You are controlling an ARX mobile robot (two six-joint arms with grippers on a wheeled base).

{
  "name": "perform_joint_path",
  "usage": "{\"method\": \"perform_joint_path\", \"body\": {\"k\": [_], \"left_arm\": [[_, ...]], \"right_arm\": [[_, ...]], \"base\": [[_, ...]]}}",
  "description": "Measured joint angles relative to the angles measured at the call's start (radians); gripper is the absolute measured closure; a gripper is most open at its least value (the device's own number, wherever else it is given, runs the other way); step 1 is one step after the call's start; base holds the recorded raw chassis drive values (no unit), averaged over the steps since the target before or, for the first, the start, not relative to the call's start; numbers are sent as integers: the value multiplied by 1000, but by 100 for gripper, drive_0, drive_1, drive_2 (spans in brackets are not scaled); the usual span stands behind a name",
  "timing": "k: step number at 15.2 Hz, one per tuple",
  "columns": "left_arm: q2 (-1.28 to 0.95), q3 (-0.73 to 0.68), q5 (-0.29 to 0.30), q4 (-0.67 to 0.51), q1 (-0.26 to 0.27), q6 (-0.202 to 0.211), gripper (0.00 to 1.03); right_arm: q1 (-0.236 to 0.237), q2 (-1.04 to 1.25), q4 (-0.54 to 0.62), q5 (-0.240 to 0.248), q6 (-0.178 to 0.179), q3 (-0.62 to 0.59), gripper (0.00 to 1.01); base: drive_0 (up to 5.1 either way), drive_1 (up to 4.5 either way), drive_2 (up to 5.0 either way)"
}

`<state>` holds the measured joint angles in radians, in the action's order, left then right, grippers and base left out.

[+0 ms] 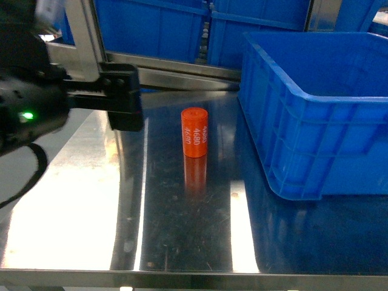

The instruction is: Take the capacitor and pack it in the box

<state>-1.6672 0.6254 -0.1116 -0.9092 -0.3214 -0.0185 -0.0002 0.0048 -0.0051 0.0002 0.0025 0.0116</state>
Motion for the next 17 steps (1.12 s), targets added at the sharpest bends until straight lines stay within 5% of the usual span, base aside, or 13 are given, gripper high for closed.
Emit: {"method": "perform_joint_path", "body": {"k": [3, 12, 14, 15, 16, 17], "left_arm": [[-173, 118, 23, 12, -56, 1, 5], [-483, 357, 32, 40, -80, 1, 5], [-642, 557, 15, 78, -86, 0, 5], [-702, 647, -13, 97, -86, -9, 8], [-704, 654, -3, 122, -89, -28, 26], [-705, 654, 6, 121, -90, -31, 33]], "right_arm": [[0, 0, 0, 0, 0, 0, 3], [0, 0, 0, 0, 0, 0, 3], [0, 0, 0, 0, 0, 0, 3], [0, 0, 0, 0, 0, 0, 3], [0, 0, 0, 0, 0, 0, 3], [0, 0, 0, 0, 0, 0, 3]], "base": [[0, 0, 0], [0, 0, 0], [0, 0, 0], [0, 0, 0], [0, 0, 0], [0, 0, 0]]}}
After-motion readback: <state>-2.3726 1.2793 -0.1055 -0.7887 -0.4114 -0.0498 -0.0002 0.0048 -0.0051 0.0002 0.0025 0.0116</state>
